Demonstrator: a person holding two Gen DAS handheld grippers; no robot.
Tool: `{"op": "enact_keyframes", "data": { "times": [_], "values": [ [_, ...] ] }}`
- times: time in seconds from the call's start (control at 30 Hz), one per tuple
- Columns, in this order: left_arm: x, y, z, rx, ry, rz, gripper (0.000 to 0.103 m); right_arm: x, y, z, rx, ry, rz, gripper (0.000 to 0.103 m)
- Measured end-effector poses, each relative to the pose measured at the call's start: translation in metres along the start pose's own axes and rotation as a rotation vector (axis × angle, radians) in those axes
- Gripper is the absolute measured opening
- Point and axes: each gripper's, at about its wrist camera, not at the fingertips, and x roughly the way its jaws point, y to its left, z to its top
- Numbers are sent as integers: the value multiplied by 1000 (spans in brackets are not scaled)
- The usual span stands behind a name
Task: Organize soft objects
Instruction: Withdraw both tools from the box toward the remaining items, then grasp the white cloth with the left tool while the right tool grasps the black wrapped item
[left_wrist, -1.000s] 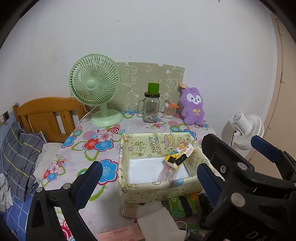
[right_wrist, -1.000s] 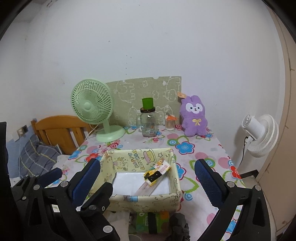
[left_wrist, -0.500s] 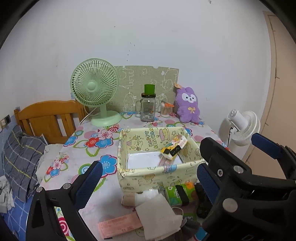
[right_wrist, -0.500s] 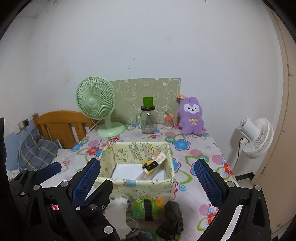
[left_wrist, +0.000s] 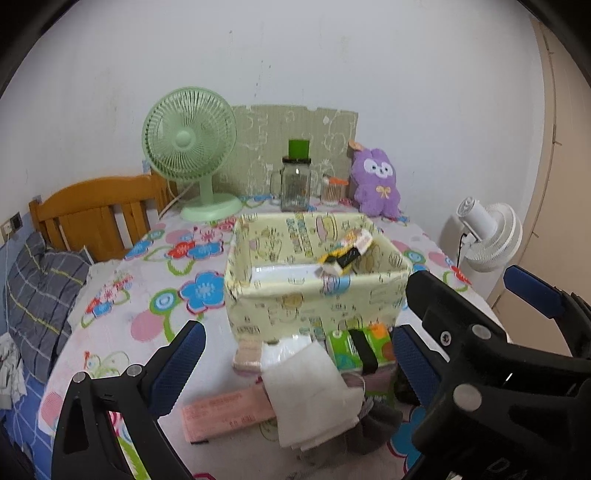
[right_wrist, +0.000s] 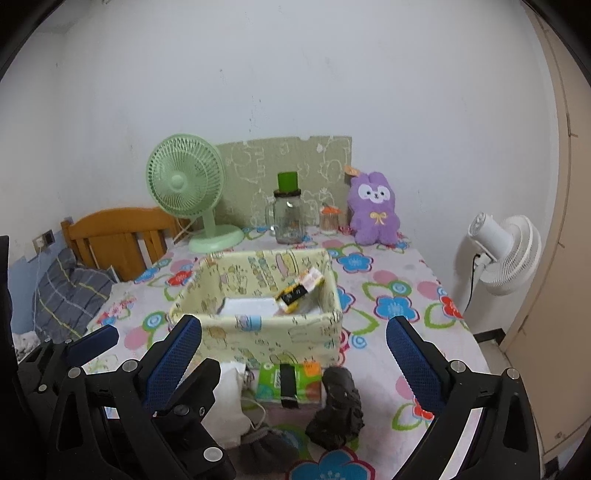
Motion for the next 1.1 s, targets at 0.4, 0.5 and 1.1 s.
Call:
{"op": "enact_keyframes", "data": {
  "times": [0.4,0.5,1.1],
  "values": [
    [15,-5,-26,-24,42,26,98,10,-15,-31,42,54,-34,92],
    [19,-6,-31,-27,57,24,98,14,-17,-36,43,70,-42,92],
    [56,-3,-51,-55,163,-4,82,50,-30,-62,88,186,-60,87]
  ]
}}
